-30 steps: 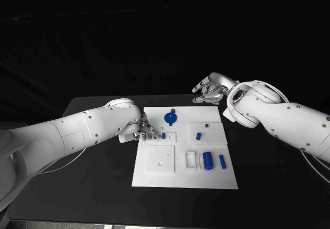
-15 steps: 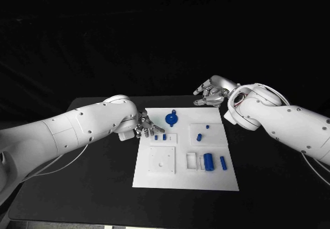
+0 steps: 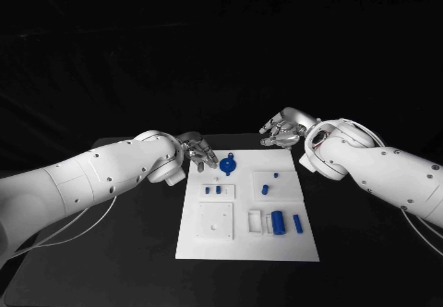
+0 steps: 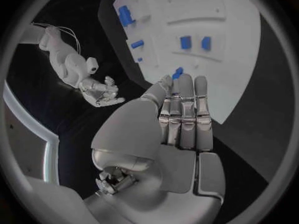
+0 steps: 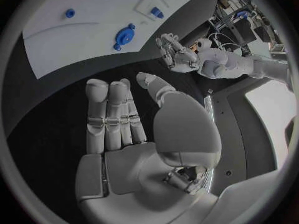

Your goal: Assemble the parts on the task board

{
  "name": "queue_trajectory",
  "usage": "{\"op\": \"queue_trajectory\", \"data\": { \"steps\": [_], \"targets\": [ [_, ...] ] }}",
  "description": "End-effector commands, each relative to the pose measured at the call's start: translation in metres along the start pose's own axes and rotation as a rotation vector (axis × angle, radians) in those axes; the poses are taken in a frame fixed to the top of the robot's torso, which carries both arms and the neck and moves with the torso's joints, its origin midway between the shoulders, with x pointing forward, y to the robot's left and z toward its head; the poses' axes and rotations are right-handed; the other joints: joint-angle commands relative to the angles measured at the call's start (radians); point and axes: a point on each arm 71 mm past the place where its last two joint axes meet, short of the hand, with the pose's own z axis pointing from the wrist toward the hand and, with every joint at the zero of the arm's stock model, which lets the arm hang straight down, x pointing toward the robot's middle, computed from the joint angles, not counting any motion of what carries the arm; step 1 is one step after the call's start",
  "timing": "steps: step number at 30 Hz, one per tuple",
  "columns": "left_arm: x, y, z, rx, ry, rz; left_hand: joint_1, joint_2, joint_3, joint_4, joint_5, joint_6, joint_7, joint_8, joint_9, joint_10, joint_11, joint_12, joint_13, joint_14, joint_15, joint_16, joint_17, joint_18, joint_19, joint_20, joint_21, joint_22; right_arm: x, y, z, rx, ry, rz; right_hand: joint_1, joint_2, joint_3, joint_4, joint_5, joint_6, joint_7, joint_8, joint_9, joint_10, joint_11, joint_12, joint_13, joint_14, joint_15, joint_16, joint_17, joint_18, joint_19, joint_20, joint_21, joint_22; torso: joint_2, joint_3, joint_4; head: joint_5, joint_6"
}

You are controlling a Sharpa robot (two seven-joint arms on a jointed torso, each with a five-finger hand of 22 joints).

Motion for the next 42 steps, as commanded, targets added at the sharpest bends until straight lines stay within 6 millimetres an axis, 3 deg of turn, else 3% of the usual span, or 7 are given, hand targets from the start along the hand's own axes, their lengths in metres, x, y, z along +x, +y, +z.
{"op": "queue_trajectory", "data": {
  "steps": [1, 4, 6, 12, 23, 30, 42],
  "targets": [
    [-0.010, -0.025, -0.001, 0.305, -0.196, 0.058, 0.009, -0.001, 0.010, -0.030, -0.009, 0.004, 0.009, -0.001, -0.084, -0.008, 0.017, -0.060, 0.000, 0.001, 0.008, -0.024, -0.023, 0.018, -0.007, 0.012, -0.003, 0.019, -0.002, 0.001, 0.001, -0.026, -0.039, 0.041, -0.002, -0.006, 0.015, -0.001, -0.010, 0.011, 0.002, 0.003, 0.000, 0.033, 0.002, -0.093, -0.108, 0.004, -0.001, -0.008, -0.020, 0.009, 0.005, -0.003, -0.036, 0.021, 0.002, 0.0016, -0.0031, -0.003, 0.008],
    [-0.007, -0.030, 0.001, 0.351, -0.231, 0.144, 0.003, -0.003, 0.020, -0.044, -0.025, -0.004, 0.013, -0.002, -0.135, -0.033, 0.032, -0.109, -0.002, 0.009, 0.015, -0.074, -0.055, 0.029, -0.011, 0.020, -0.008, 0.027, -0.003, 0.000, 0.002, -0.031, -0.058, 0.059, -0.003, -0.005, 0.034, -0.004, -0.021, 0.017, 0.005, 0.002, 0.000, 0.069, 0.011, -0.214, -0.243, 0.003, 0.005, -0.006, -0.034, 0.011, 0.012, 0.001, -0.059, 0.019, 0.002, 0.0029, -0.0016, -0.007, 0.011],
    [-0.005, -0.032, 0.004, 0.369, -0.246, 0.199, -0.008, -0.008, 0.032, -0.063, -0.039, 0.006, 0.013, 0.002, -0.208, -0.039, 0.035, -0.112, -0.003, 0.057, 0.015, -0.129, -0.091, 0.043, 0.005, 0.028, -0.016, 0.031, -0.004, 0.000, 0.002, -0.035, -0.068, 0.070, -0.005, -0.005, 0.042, -0.006, -0.027, 0.021, 0.009, 0.000, -0.001, 0.095, 0.021, -0.290, -0.327, 0.004, 0.012, -0.007, -0.043, 0.018, 0.014, 0.006, -0.078, 0.016, 0.002, 0.0040, -0.0016, -0.008, 0.013],
    [0.008, -0.039, 0.013, 0.376, -0.248, 0.370, -0.031, -0.019, 0.031, -0.073, -0.057, 0.027, 0.008, 0.000, -0.270, -0.038, 0.031, -0.114, -0.003, 0.105, 0.007, -0.108, -0.078, 0.046, 0.049, 0.021, -0.017, 0.041, -0.005, 0.002, 0.003, -0.046, -0.088, 0.089, -0.013, 0.000, 0.059, -0.006, -0.022, 0.030, 0.009, 0.003, 0.000, 0.119, 0.038, -0.423, -0.483, 0.007, 0.019, -0.002, -0.064, 0.032, 0.025, 0.015, -0.111, 0.014, 0.008, 0.0067, -0.0035, -0.010, 0.020],
    [0.023, -0.037, 0.027, 0.266, -0.162, 0.569, -0.039, -0.045, 0.030, -0.073, -0.045, 0.025, 0.008, 0.000, -0.270, -0.090, 0.044, -0.114, -0.003, 0.105, 0.011, -0.040, -0.046, 0.051, 0.077, 0.024, -0.025, 0.065, -0.005, 0.005, 0.002, -0.057, -0.097, 0.098, -0.022, -0.005, 0.075, 0.000, -0.018, 0.029, 0.012, 0.004, 0.001, 0.112, 0.049, -0.488, -0.483, 0.005, 0.025, 0.009, -0.082, 0.039, 0.033, 0.021, -0.136, 0.022, 0.017, 0.0143, -0.0065, -0.012, 0.026],
    [0.029, -0.034, 0.029, 0.225, -0.113, 0.607, -0.043, -0.054, 0.038, -0.060, -0.040, 0.014, 0.010, -0.001, -0.271, -0.089, 0.044, -0.114, -0.003, 0.090, 0.013, 0.001, -0.042, 0.052, 0.083, 0.027, -0.038, 0.098, -0.005, 0.006, 0.002, -0.058, -0.096, 0.099, -0.024, -0.010, 0.077, 0.005, -0.013, 0.025, 0.013, 0.004, 0.001, 0.111, 0.052, -0.502, -0.484, 0.005, 0.027, 0.012, -0.089, 0.042, 0.037, 0.023, -0.145, 0.026, 0.015, 0.0122, -0.0043, -0.017, 0.024],
    [0.036, -0.031, 0.033, 0.187, -0.072, 0.629, -0.025, -0.065, 0.024, -0.035, -0.013, -0.011, 0.011, -0.001, -0.272, -0.160, 0.054, -0.114, -0.004, 0.089, 0.012, 0.012, -0.056, 0.052, 0.092, 0.028, -0.063, 0.113, -0.003, 0.010, 0.002, -0.064, -0.092, 0.102, -0.025, -0.014, 0.084, 0.010, -0.010, 0.020, 0.015, 0.004, 0.001, 0.102, 0.056, -0.513, -0.484, 0.011, 0.028, 0.014, -0.103, 0.045, 0.044, 0.025, -0.150, 0.030, 0.017, 0.0134, -0.0049, -0.021, 0.022]
  ]
}}
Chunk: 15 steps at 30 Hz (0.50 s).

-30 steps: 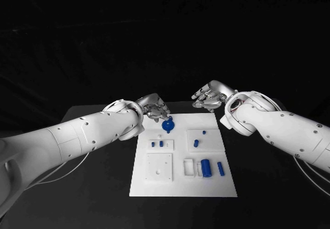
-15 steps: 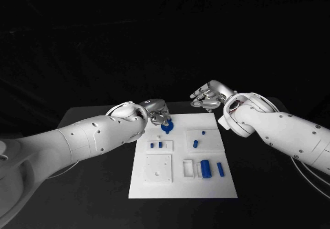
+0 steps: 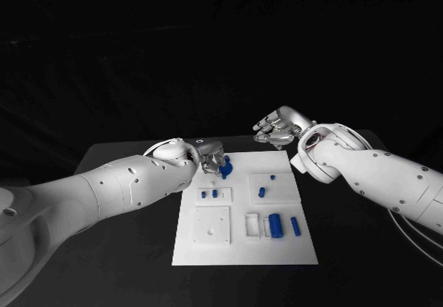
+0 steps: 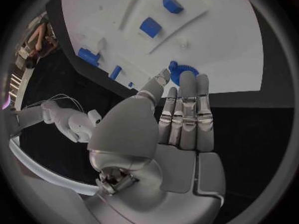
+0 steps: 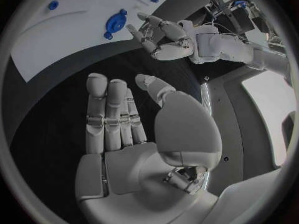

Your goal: Assemble the parts on the task board

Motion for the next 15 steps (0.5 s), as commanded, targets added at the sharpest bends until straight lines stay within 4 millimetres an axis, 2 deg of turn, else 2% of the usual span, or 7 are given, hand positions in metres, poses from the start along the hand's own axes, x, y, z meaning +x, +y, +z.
{"op": "queue_trajectory", "data": {
  "steps": [1, 10, 15],
  "targets": [
    [0.0053, 0.0001, 0.0005, -0.018, 0.051, 0.025, 0.007, 0.000, 0.004, 0.008, 0.005, -0.007, 0.001, -0.001, -0.001, 0.008, -0.004, -0.003, -0.002, -0.002, -0.002, 0.013, 0.000, 0.003, 0.009, -0.003, -0.006, 0.020, 0.0002, 0.0027, 0.0000, -0.013, -0.002, 0.003, -0.008, -0.005, 0.007, 0.002, 0.004, -0.006, 0.005, 0.004, 0.001, -0.006, 0.004, -0.007, -0.001, 0.001, 0.005, 0.004, -0.005, 0.022, 0.038, 0.009, -0.009, 0.030, 0.001, 0.0005, 0.0007, -0.004, -0.002],
    [0.0087, -0.0017, 0.0008, -0.003, 0.041, 0.019, -0.008, -0.002, 0.054, -0.003, 0.007, -0.002, -0.003, -0.001, -0.001, 0.050, -0.014, -0.004, -0.002, -0.005, -0.012, 0.067, 0.009, 0.000, 0.012, -0.013, 0.027, 0.023, -0.0004, 0.0039, -0.0004, -0.015, -0.003, 0.003, -0.007, -0.006, 0.007, 0.002, 0.006, -0.006, 0.005, 0.004, 0.001, -0.008, 0.005, -0.007, -0.001, 0.001, 0.005, 0.005, -0.006, 0.022, 0.038, 0.009, -0.011, 0.030, 0.001, 0.0011, 0.0009, -0.009, -0.004],
    [0.0116, -0.0022, 0.0012, 0.002, 0.042, 0.012, -0.012, -0.003, 0.074, -0.006, 0.006, -0.005, -0.007, -0.002, -0.001, 0.042, -0.018, -0.003, -0.002, -0.013, -0.017, 0.074, 0.003, -0.006, -0.002, -0.019, 0.047, 0.023, -0.0006, 0.0044, -0.0005, -0.015, -0.002, 0.003, -0.007, -0.006, 0.008, 0.002, 0.008, -0.006, 0.005, 0.004, 0.001, -0.008, 0.005, -0.008, -0.001, 0.001, 0.005, 0.006, -0.007, 0.022, 0.039, 0.009, -0.012, 0.031, -0.001, 0.0003, 0.0016, -0.011, -0.005]
  ]
}}
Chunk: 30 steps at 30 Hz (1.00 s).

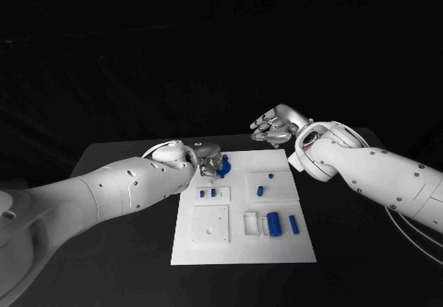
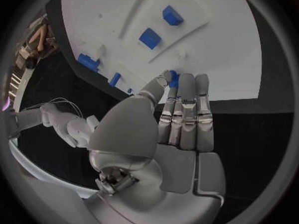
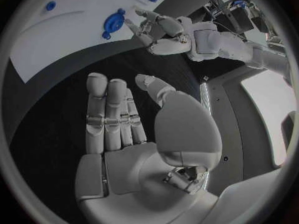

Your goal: Assemble the parts on the task board

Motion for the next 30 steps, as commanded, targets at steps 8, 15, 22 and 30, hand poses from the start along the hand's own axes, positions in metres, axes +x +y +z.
{"op": "queue_trajectory", "data": {
  "steps": [8, 15, 22, 30],
  "targets": [
    [0.006, -0.003, 0.002, 0.019, -0.018, -0.014, 0.000, 0.000, 0.024, -0.004, 0.003, -0.035, -0.003, -0.002, -0.002, -0.007, -0.003, -0.004, -0.001, 0.003, -0.010, 0.011, -0.008, -0.005, -0.010, -0.006, 0.030, 0.024, -0.001, 0.002, 0.000, -0.009, -0.002, 0.001, -0.007, -0.007, 0.007, 0.000, 0.005, -0.003, 0.002, 0.004, 0.001, -0.005, 0.002, -0.005, -0.001, 0.001, 0.005, 0.006, -0.002, 0.020, 0.041, 0.007, -0.007, 0.031, -0.001, -0.0005, 0.0005, -0.007, -0.001],
    [0.008, -0.004, 0.002, 0.023, -0.024, -0.026, -0.001, -0.003, 0.034, 0.000, 0.001, -0.043, -0.008, -0.003, -0.002, -0.016, -0.006, -0.004, -0.001, 0.004, -0.014, 0.012, -0.010, -0.007, -0.019, -0.009, 0.048, 0.022, -0.001, 0.002, 0.000, -0.010, -0.001, 0.001, -0.007, -0.007, 0.010, 0.000, 0.012, -0.002, 0.002, 0.004, 0.001, -0.005, 0.002, -0.005, -0.001, 0.000, 0.005, 0.007, -0.005, 0.021, 0.041, 0.007, -0.008, 0.032, -0.002, -0.0002, 0.0011, -0.009, -0.001],
    [0.010, -0.005, 0.003, 0.023, -0.019, -0.032, -0.001, -0.003, 0.035, 0.003, -0.001, -0.042, -0.007, -0.002, -0.002, -0.021, -0.006, -0.004, -0.001, 0.002, -0.014, 0.011, -0.011, -0.008, -0.022, -0.010, 0.051, 0.022, 0.000, 0.003, 0.000, -0.011, 0.001, 0.001, -0.006, -0.007, 0.012, -0.001, 0.015, -0.001, 0.002, 0.004, 0.001, -0.005, 0.002, -0.005, -0.001, 0.000, 0.005, 0.008, -0.006, 0.021, 0.042, 0.007, -0.009, 0.032, -0.002, 0.0000, 0.0015, -0.010, -0.003],
    [0.014, -0.007, 0.004, 0.025, 0.006, -0.037, -0.002, 0.003, 0.041, 0.007, -0.001, -0.025, -0.007, 0.000, -0.001, -0.013, -0.009, -0.003, -0.001, 0.001, -0.016, 0.014, -0.011, -0.009, -0.025, -0.011, 0.056, 0.022, 0.000, 0.003, 0.000, -0.011, 0.004, 0.001, -0.007, -0.007, 0.015, 0.000, 0.016, -0.001, 0.002, 0.004, 0.001, -0.005, 0.002, -0.005, -0.001, -0.001, 0.005, 0.009, -0.008, 0.021, 0.041, 0.006, -0.013, 0.033, -0.002, -0.0004, 0.0016, -0.013, -0.005]
  ]
}}
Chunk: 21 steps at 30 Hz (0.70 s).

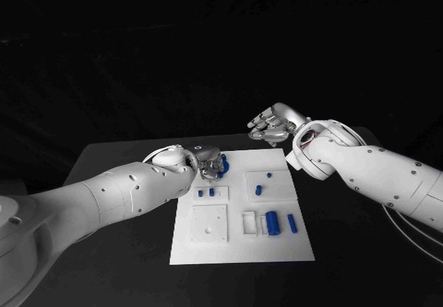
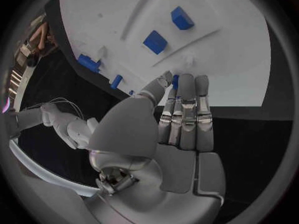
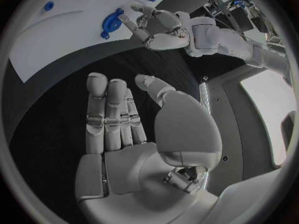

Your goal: Assemble the parts on the task board

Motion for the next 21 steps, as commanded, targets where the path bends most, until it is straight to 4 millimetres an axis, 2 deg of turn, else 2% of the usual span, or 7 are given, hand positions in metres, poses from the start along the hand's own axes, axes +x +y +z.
{"op": "queue_trajectory", "data": {
  "steps": [1, 15, 21],
  "targets": [
    [0.0016, -0.0033, 0.0011, 0.012, 0.011, -0.010, -0.001, 0.003, 0.008, 0.001, 0.000, 0.015, 0.004, -0.002, -0.001, 0.002, -0.002, -0.004, -0.001, -0.006, -0.006, 0.007, -0.001, -0.002, -0.008, -0.001, 0.005, 0.023, 0.0004, 0.0014, 0.0001, -0.008, 0.004, 0.000, -0.006, -0.006, 0.008, 0.000, 0.005, -0.001, 0.002, 0.004, 0.001, -0.004, 0.002, -0.005, -0.001, -0.001, 0.005, 0.005, -0.003, 0.020, 0.041, 0.006, -0.008, 0.033, 0.000, -0.0003, 0.0003, -0.002, -0.001],
    [0.0073, -0.0033, 0.0008, 0.011, 0.042, -0.010, -0.005, 0.008, 0.023, 0.004, 0.000, 0.032, 0.005, -0.002, -0.001, 0.023, -0.004, -0.004, -0.001, -0.004, -0.006, 0.017, 0.001, 0.000, -0.012, -0.002, 0.022, 0.023, 0.0005, 0.0012, 0.0003, -0.008, 0.005, 0.000, -0.006, -0.006, 0.008, 0.000, 0.005, -0.001, 0.002, 0.004, 0.001, -0.004, 0.002, -0.005, -0.001, -0.001, 0.005, 0.005, -0.003, 0.020, 0.041, 0.006, -0.008, 0.033, 0.000, -0.0007, 0.0007, -0.003, -0.003],
    [0.0087, -0.0047, -0.0003, 0.019, 0.053, -0.018, -0.007, 0.013, 0.027, 0.007, 0.000, 0.060, 0.003, -0.001, 0.000, 0.061, -0.009, -0.003, -0.001, 0.001, -0.007, 0.035, 0.009, 0.001, -0.012, -0.002, 0.033, 0.023, 0.0005, 0.0010, 0.0004, -0.008, 0.005, 0.000, -0.006, -0.006, 0.008, 0.000, 0.005, -0.001, 0.002, 0.004, 0.001, -0.004, 0.002, -0.005, -0.001, -0.001, 0.005, 0.005, -0.003, 0.020, 0.041, 0.006, -0.008, 0.033, 0.000, -0.0010, 0.0006, -0.003, -0.003]
  ]
}}
